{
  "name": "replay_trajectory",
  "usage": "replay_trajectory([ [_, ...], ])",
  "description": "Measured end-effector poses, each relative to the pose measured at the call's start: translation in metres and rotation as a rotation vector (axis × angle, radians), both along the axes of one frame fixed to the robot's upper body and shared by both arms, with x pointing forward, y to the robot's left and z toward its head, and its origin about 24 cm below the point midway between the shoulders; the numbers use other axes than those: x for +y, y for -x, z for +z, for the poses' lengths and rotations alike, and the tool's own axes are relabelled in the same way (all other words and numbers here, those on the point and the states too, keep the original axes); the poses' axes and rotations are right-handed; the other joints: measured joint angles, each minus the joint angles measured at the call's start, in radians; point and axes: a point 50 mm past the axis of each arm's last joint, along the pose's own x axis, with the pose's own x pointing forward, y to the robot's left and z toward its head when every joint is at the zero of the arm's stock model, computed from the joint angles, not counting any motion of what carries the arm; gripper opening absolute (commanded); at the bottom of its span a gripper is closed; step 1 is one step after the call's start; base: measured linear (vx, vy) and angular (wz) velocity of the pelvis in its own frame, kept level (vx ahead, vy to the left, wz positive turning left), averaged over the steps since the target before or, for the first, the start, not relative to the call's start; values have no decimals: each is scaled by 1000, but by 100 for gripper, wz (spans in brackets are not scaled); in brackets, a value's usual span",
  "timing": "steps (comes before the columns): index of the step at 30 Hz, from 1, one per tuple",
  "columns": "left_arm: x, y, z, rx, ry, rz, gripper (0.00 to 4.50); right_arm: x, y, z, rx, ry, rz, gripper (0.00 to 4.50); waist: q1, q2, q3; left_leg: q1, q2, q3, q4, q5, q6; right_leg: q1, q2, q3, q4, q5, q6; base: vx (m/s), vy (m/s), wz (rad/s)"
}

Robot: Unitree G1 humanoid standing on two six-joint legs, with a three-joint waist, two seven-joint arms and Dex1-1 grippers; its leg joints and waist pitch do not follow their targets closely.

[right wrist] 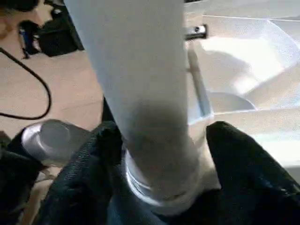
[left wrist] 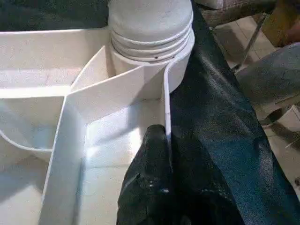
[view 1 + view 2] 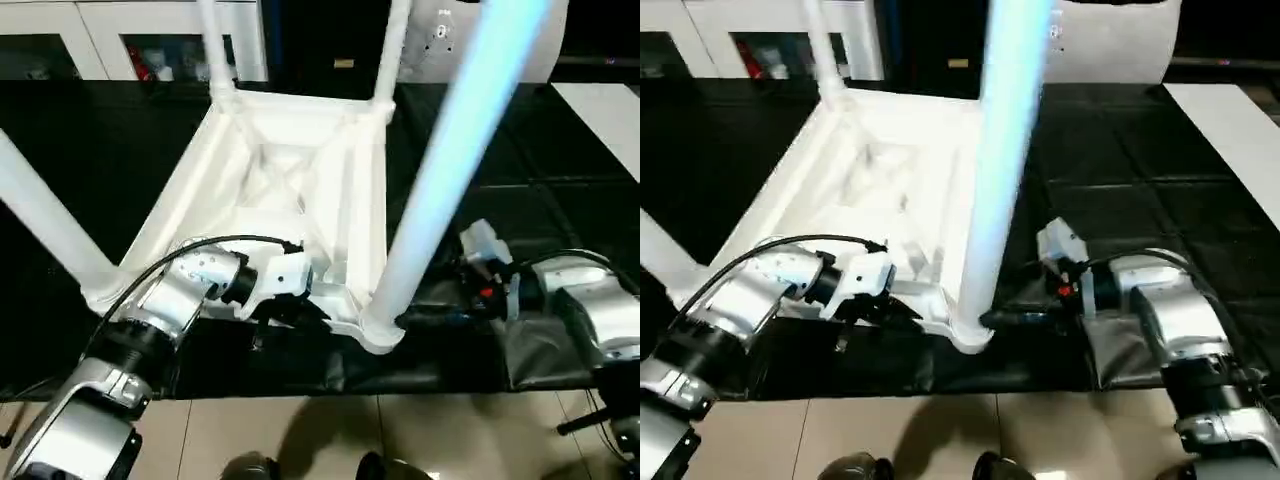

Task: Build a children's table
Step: Rotate leg to tighten

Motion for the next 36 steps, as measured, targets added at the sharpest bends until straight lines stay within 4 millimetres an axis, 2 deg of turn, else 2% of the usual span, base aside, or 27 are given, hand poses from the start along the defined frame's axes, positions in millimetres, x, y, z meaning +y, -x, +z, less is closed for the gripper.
replay_trajectory([
  [4, -1, -1, 0, 3, 0, -4, 0, 4, 1, -2, 10, -3, 30, 277, 0, -3, -1, 0, 0, 0, 1, 0, 0, 0, 0, 0, 1, 0, 0, 0, 0, 0],
  [6, -1, 0, 0, 3, -1, -10, 0, 5, 1, -2, 15, -1, 35, 237, 0, -4, -1, 0, 0, 0, 1, 0, 0, 0, 0, 0, 1, 0, 0, 0, 0, 0],
  [8, -1, 0, 0, 1, -3, -20, 0, 5, 1, -3, 19, 0, 36, 233, 1, -4, -1, 0, 0, 0, 1, 0, 0, 0, 0, 0, 1, 0, 0, 0, 0, 0],
  [11, 0, 0, 0, 2, -7, -31, 0, 4, 1, -5, 27, -3, 37, 201, 3, -4, -1, 0, 0, 0, 1, 0, 0, 0, 0, 0, 2, 0, 0, 0, 0, 0],
  [17, -1, -2, -1, 9, -5, -25, 0, 5, 2, -5, 55, -4, 25, 192, 3, -4, -1, 1, 0, 0, 3, 0, 0, 1, 0, 1, 4, 0, 0, 0, 0, 0],
  [20, -5, -4, -3, 42, 7, 36, 0, 5, 5, -9, 83, -33, -51, 191, 7, -4, -1, 4, 0, 0, 3, 0, -1, 3, -1, 1, 3, -1, 2, 0, 0, 0],
  [24, -8, -12, -5, 59, 26, 193, 0, 8, -2, -13, 81, -63, -249, 191, -14, -4, -1, 9, 0, 1, 3, 1, -5, 8, 0, 2, 3, -1, 3, 0, 0, 0],
  [27, -17, -23, -3, 38, 29, 354, 0, 16, -18, -14, 56, -76, -478, 191, -58, -4, 0, 10, 1, 0, 2, 2, -14, 10, 0, -1, 1, -1, 4, 0, 0, 0],
  [28, -23, -24, -4, 42, 35, 386, 0, 17, -21, -13, 52, -70, -531, 191, -65, -4, 0, 10, 2, 0, 0, 3, -14, 11, 1, -2, -2, 0, 4, 0, 0, 0],
  [32, -33, -31, -5, 44, 55, 514, 0, 28, -33, -11, 41, -68, -716, 191, -90, -4, -1, 9, 3, -5, -1, 3, -14, 13, 4, -5, -9, 0, 4, 0, 0, 0],
  [34, -43, -36, -4, 21, 65, 618, 0, 42, -41, -9, 27, -68, -891, 191, -100, -4, -1, 9, 3, -5, -1, 3, -14, 12, 4, -5, -9, 0, 4, 0, 0, 0],
  [36, -54, -38, -3, 9, 83, 675, 0, 49, -45, -7, 23, -77, -1008, 191, -104, -4, -1, 8, 3, -5, -2, 3, -14, 11, 4, -5, -11, 0, 4, 0, 0, 0],
])
